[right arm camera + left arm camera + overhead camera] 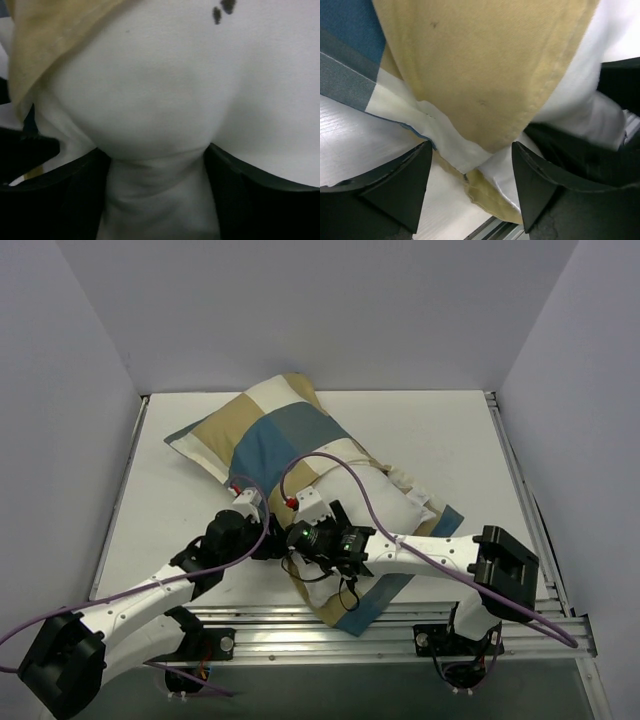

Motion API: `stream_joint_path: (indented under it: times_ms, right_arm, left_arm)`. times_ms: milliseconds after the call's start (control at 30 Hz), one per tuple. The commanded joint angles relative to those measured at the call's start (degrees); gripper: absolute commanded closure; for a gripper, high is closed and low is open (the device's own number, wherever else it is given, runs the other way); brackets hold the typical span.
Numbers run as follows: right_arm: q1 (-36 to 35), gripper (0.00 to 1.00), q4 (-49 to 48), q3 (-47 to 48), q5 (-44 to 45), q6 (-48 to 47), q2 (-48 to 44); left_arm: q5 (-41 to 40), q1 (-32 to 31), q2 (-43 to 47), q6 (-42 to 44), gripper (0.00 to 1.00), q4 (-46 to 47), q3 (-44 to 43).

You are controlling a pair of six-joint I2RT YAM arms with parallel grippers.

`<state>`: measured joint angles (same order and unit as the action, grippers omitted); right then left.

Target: Remove the pillowcase from the pillow

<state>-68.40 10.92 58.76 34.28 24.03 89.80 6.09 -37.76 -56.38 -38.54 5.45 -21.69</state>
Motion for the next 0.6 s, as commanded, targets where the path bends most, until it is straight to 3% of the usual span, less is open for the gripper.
stream_joint_path:
  times_ms: [0,33,67,133,200,433,567]
  right_arm:
    - [2.5,0.38,1.5,-3.4,1.5,4.2,2.0]
    - [2.9,0.47,1.0,-3.9,1.1,4.4,1.7]
    - [3.3,0.67,-0.2,-4.4,0.6,4.4,1.3]
    - [4.2,0.91,-1.2,-5.3,-1.6,4.2,-0.1]
    - [4.5,1.00,-1.8,-5.4,-2.1,3.9,-1.6]
    - [5.0,1.00,-1.8,-5.1,-2.6,3.0,-5.4]
    - [5.1,1.00,-2.2,-5.3,-4.0,2.7,-7.6]
  left_arm:
    - [-0.4,-0.6,3.2,-0.6,0.26,0.6,0.5]
    - [-0.5,-0.6,4.2,-0.7,0.25,0.4,0.9]
    - [-0.6,-0.6,4.5,-0.7,0.23,0.2,1.1]
    - [-0.6,-0.6,4.9,-0.7,0.22,-0.1,1.7]
    - [-0.5,-0.7,4.5,-0.8,0.22,0.3,1.7]
    - [-0.5,-0.9,-2.1,0.3,0.23,2.4,-1.1]
    - [-2.5,-1.4,-6.9,0.7,0.35,5.5,-2.7]
